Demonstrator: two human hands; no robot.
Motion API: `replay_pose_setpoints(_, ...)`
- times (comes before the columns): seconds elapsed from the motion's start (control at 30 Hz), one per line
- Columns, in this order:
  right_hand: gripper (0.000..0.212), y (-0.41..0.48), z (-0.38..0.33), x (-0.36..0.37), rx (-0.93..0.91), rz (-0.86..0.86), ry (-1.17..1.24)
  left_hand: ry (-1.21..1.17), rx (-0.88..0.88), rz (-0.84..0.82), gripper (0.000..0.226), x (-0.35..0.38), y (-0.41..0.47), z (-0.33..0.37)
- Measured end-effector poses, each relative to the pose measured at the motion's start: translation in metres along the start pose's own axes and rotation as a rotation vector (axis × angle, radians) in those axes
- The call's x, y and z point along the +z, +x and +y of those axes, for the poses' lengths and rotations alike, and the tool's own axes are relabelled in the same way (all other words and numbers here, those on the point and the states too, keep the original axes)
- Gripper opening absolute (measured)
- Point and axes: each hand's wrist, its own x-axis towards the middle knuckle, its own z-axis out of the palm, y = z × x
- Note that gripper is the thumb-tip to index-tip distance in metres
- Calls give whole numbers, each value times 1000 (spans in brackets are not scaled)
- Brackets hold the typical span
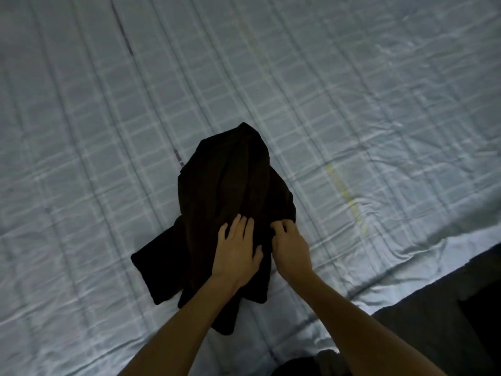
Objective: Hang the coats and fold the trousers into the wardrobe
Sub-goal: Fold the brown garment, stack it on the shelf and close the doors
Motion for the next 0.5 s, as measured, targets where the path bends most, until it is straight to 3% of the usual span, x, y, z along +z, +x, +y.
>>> replay_pose_setpoints(0.17, 34, -16, -51, -51, -96, 55, 131, -213, -19, 97, 72, -58, -25, 4)
replay_pose_setpoints(0.4, 30, -47, -139, -136, -290, 252, 347, -555, -132, 258, 94, -118, -64, 4)
replay_pose_setpoints(0.5, 29, -64, -175, -165, -339, 260, 396, -816, -172, 420, 76, -161, -77, 8)
